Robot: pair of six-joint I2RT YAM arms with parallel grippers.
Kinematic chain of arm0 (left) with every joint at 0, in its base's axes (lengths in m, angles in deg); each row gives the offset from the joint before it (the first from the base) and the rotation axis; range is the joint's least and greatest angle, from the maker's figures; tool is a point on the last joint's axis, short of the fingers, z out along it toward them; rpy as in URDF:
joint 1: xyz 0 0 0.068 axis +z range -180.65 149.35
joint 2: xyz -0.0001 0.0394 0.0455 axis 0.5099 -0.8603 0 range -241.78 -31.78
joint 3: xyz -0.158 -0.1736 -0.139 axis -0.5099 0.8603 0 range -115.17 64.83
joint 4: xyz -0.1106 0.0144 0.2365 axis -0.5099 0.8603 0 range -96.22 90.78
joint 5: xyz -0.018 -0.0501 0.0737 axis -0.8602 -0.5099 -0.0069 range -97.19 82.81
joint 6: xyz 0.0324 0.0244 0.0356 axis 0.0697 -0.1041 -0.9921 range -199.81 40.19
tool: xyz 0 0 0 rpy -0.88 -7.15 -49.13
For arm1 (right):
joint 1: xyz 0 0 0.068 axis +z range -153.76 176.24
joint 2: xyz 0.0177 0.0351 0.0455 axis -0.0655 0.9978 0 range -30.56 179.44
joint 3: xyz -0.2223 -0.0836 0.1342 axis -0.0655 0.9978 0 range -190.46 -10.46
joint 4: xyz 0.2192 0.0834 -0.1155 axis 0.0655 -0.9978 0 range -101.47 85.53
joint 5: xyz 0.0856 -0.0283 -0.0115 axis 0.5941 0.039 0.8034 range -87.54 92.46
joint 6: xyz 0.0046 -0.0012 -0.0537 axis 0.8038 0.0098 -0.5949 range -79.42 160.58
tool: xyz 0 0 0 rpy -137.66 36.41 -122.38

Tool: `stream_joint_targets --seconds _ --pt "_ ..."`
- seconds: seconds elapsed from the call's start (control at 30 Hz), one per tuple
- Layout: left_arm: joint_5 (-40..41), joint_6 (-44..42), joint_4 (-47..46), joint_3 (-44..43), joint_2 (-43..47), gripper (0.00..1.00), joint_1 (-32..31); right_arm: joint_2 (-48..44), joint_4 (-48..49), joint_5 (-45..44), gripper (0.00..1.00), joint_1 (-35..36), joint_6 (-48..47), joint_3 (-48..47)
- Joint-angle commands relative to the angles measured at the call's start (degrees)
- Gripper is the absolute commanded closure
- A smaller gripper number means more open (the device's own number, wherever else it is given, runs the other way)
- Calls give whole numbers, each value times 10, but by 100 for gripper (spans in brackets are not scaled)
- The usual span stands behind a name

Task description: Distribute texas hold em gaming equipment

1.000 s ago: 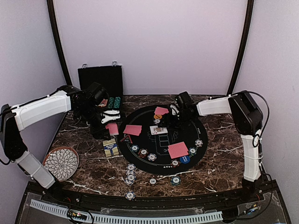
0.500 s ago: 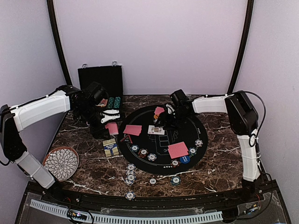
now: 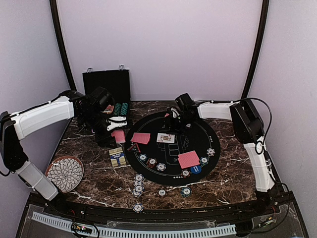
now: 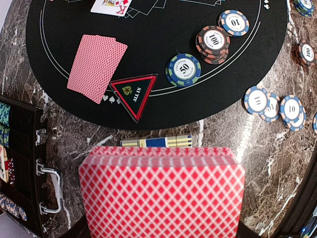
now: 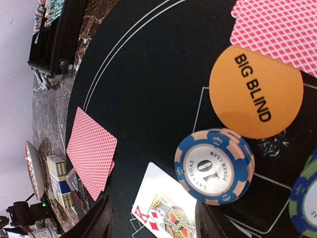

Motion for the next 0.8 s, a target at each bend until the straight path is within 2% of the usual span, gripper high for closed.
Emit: stream_joint_targets --seconds 0.0,0.2,0.6,0.77 --pt "1 -7 13 1 25 100 1 33 -41 -26 44 -6 1 -28" --pt "-1 -8 12 0 23 100 1 46 -61 -48 46 -14 -8 -53" --pt "3 -9 12 1 21 100 1 64 -73 -36 45 -19 -27 -98" --pt "6 -9 12 1 21 100 1 12 -59 -35 45 -15 -41 -72"
